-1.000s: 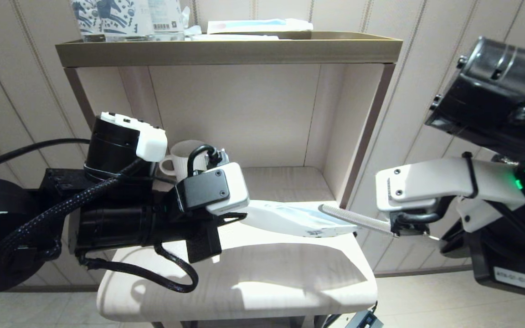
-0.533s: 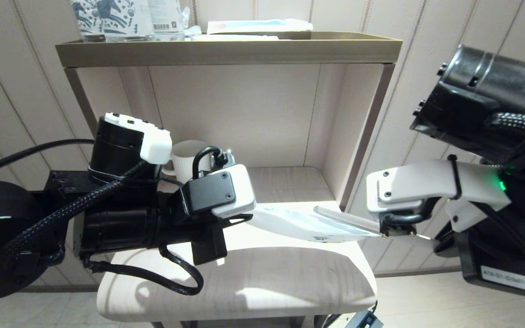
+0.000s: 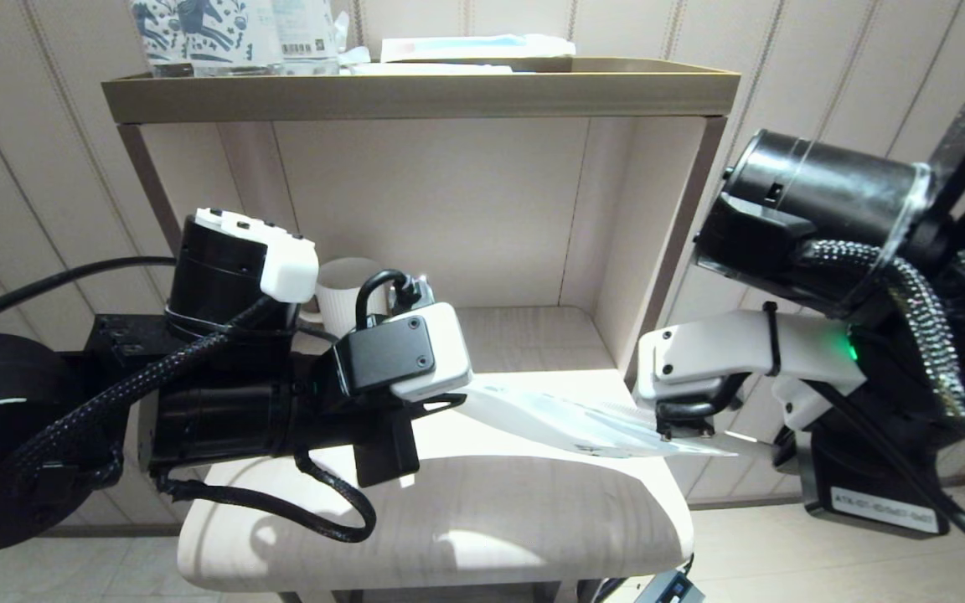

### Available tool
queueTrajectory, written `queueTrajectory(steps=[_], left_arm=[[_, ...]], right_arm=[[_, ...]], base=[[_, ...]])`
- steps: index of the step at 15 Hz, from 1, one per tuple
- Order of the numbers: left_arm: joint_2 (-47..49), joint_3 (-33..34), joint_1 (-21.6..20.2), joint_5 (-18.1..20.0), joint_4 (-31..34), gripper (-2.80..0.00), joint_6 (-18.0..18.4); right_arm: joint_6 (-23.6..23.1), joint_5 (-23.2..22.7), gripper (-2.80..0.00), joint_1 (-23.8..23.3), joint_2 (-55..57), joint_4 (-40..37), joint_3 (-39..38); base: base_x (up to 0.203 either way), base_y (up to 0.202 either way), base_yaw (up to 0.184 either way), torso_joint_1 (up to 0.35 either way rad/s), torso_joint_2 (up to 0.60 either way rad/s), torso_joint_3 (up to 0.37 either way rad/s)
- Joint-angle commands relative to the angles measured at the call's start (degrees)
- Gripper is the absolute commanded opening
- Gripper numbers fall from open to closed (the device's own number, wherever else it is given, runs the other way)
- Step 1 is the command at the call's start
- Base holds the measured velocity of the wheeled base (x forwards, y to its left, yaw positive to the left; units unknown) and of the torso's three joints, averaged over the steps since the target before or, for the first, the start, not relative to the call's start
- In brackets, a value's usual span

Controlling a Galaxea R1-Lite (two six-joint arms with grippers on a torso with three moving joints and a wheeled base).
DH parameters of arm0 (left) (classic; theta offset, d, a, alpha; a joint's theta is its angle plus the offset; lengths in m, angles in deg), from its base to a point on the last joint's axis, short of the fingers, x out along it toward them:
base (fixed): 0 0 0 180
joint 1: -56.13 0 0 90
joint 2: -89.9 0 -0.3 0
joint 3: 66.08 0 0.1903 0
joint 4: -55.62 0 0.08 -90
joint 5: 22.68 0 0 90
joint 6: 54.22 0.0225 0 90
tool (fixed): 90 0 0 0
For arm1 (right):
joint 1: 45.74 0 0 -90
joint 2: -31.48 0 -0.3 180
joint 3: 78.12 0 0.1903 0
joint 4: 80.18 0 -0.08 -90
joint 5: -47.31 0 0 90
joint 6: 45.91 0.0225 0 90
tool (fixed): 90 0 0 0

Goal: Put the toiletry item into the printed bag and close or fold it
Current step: Place the comb into the storage bag

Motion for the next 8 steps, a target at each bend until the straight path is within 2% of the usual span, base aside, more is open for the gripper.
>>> queueTrajectory(steps=[1,8], left_arm=[[0.2,-0.1,0.4,0.0,-0.5,-2.8,0.2],[1.8,0.2,2.4,-1.2,-3.0,-2.8,0.2]], right_arm=[[-0.2,0.6,-2.8,0.0,1.5,-2.7,0.1],[-0.2,2.0,-2.8,0.0,2.7,-2.7,0.5]], base=[[0.0,0.0,0.0,0.0,0.0,0.0],[0.0,0.0,0.0,0.0,0.0,0.0]])
